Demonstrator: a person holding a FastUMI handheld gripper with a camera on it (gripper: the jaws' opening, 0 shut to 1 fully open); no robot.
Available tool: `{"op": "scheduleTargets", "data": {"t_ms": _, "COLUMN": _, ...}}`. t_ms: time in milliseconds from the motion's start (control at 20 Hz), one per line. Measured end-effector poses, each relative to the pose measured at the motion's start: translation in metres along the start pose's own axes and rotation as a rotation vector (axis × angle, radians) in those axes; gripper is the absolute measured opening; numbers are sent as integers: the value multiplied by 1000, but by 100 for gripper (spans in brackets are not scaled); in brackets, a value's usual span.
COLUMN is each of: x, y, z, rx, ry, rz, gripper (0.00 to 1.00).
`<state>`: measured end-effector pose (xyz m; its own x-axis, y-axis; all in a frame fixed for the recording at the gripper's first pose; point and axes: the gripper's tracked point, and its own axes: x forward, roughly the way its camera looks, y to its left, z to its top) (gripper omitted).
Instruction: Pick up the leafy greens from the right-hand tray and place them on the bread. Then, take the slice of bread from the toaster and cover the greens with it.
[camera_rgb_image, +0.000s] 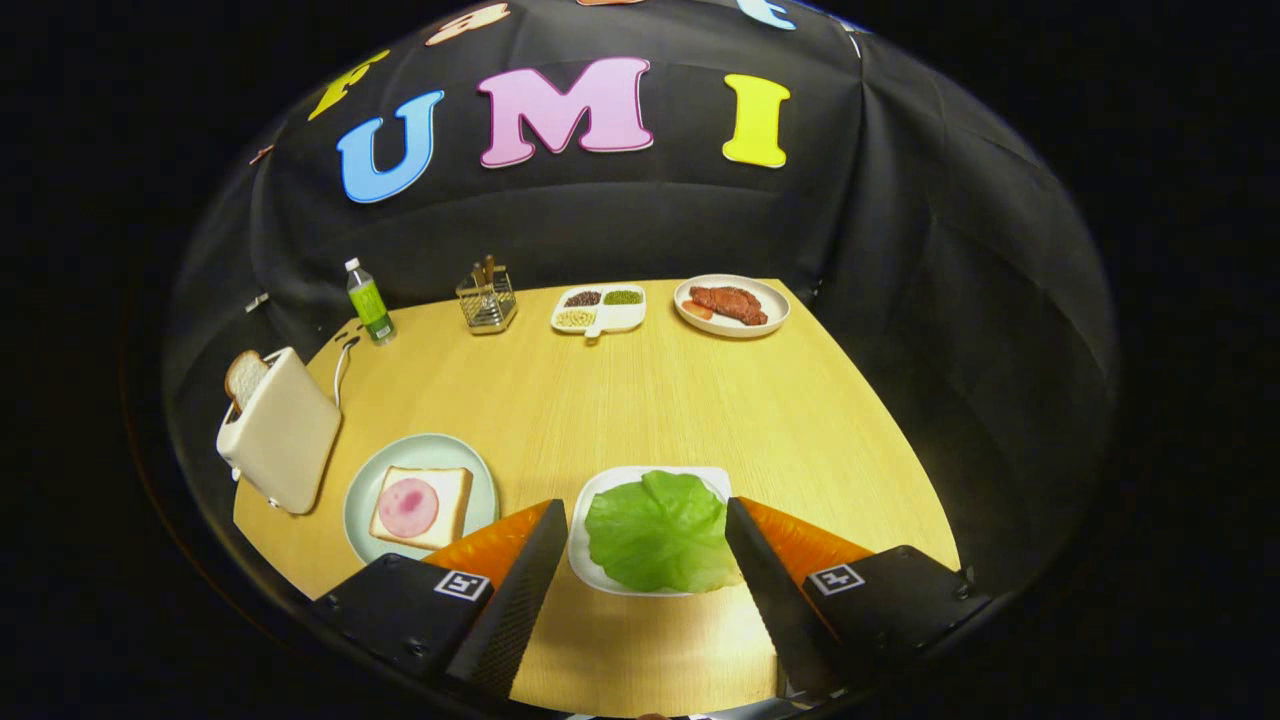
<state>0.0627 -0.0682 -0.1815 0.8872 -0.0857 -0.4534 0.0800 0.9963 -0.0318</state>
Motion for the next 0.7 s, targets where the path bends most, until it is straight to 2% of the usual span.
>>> {"op": "scheduleTargets", "data": {"t_ms": 350, "x": 46, "y": -9, "z": -42, "rx": -34, "ry": 148, "rz": 20, "gripper": 99}}
{"op": "scheduleTargets", "data": {"t_ms": 500, "x": 60, "y": -14, "z": -49, "rx": -80, "ry": 167, "rz": 21, "gripper": 99}}
{"op": "scheduleTargets", "data": {"t_ms": 700, "x": 72, "y": -17, "z": -58, "rx": -60, "ry": 218, "rz": 30, "gripper": 98}}
